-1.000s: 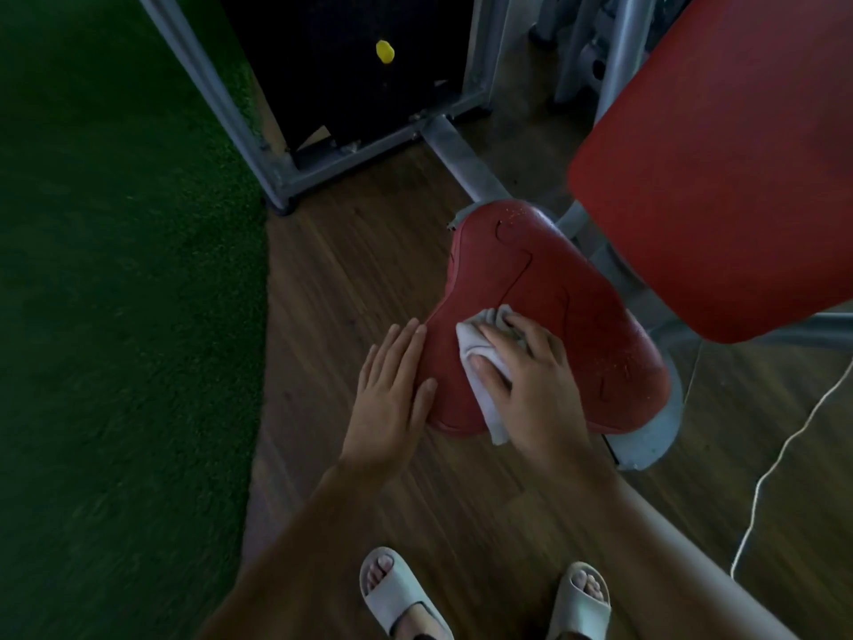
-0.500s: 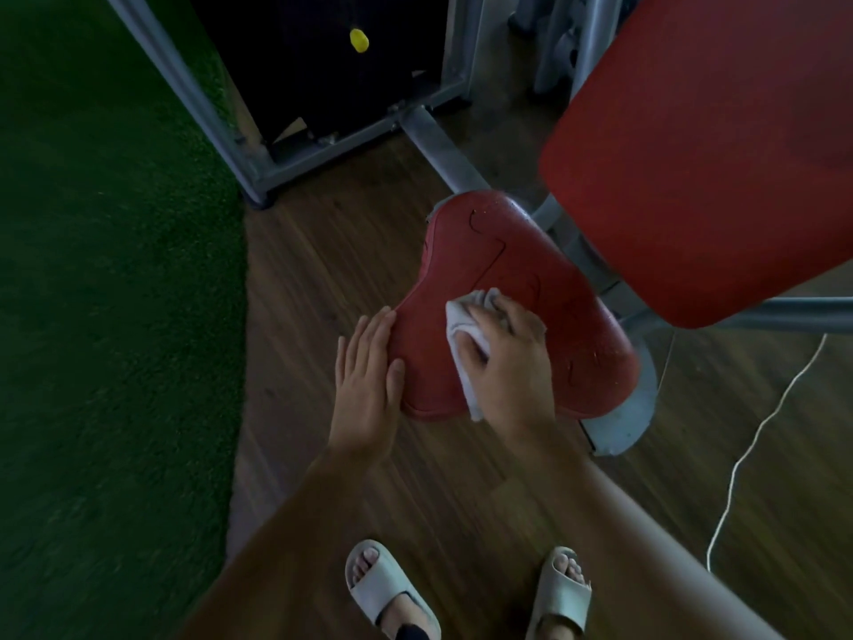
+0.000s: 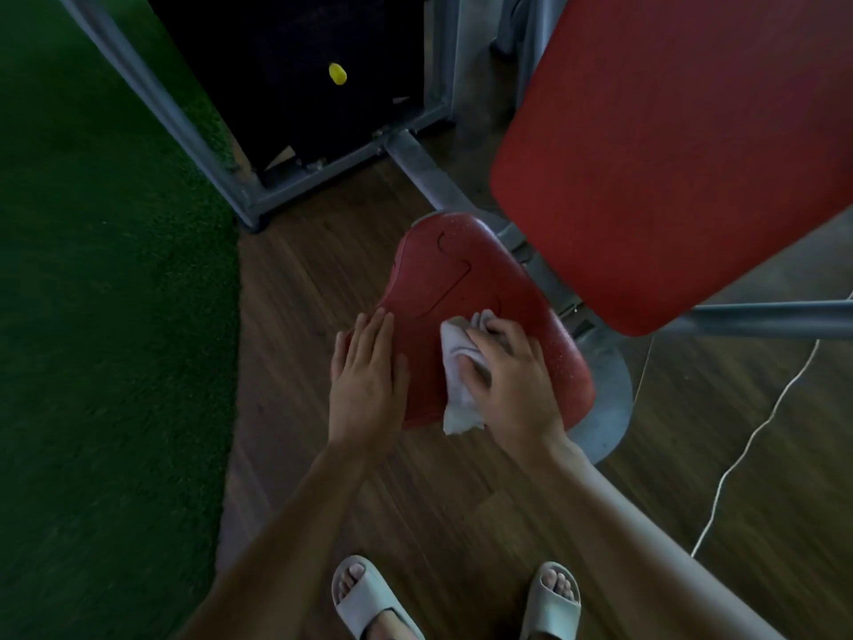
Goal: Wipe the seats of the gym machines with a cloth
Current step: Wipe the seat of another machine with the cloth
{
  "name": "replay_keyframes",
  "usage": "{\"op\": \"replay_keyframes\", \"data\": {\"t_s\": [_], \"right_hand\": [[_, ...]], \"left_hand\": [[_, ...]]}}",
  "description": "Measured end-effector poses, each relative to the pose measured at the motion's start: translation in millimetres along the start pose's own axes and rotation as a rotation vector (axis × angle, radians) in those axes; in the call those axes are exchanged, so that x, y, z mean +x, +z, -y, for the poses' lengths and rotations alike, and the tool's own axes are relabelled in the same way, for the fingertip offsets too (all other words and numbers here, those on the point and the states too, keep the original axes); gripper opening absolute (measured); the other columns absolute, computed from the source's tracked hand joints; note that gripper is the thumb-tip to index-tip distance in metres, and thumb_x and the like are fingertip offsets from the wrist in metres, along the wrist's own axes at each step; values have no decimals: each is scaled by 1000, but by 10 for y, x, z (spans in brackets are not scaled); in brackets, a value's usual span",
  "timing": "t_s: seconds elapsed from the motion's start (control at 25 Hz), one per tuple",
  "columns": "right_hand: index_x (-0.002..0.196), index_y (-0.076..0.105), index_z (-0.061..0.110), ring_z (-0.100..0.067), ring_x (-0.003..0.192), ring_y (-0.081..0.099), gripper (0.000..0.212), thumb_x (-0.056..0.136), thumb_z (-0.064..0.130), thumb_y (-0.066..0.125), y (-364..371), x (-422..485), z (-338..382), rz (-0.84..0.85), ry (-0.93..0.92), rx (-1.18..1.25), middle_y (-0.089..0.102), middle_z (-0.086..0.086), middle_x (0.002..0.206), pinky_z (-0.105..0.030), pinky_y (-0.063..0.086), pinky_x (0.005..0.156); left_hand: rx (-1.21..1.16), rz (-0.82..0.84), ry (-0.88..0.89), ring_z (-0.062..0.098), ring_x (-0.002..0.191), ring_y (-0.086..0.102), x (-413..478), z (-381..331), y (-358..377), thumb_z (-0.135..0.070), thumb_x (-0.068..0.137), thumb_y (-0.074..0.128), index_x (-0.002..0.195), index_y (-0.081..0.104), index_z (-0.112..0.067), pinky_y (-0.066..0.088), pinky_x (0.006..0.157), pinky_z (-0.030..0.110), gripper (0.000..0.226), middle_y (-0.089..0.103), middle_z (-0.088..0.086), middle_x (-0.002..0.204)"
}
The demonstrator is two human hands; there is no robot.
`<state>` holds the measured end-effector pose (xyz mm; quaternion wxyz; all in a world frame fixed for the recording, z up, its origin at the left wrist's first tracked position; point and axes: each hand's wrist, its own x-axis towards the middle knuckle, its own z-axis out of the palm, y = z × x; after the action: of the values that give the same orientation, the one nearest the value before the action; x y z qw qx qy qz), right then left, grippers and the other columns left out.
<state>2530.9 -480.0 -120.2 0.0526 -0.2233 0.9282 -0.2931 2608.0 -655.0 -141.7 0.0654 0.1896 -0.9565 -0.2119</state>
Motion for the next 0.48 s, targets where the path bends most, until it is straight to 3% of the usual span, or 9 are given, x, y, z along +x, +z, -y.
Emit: {"op": "replay_keyframes", "data": {"t_s": [0.2,0.36,0.48], "right_hand": [[139,58,20,-18,141,35,42,100,31,52,-169,-73,-480,-34,14,-89,47,0,149,-51,41,109],[125,68,23,-26,135,46,51,91,58,52,43,152,-388,-12,-108,-133,54,-8,141,-46,38,113],[128,67,23,-24,133,47,56,87,61,60,137,463,-358,-6,-148,-145,53,-4,141,-43,41,109]], "left_hand": [[272,-5,-27,22,153,17,-36,-57,159,-34,105,27,156,28,-10,18,124,45,56,22,5,164],[260,-74,-47,23,150,28,63,6,154,-30,105,32,153,37,-9,23,122,44,53,33,7,161],[206,-111,-44,24,148,33,122,79,125,-29,105,35,151,41,-8,27,120,45,51,38,8,158]]}}
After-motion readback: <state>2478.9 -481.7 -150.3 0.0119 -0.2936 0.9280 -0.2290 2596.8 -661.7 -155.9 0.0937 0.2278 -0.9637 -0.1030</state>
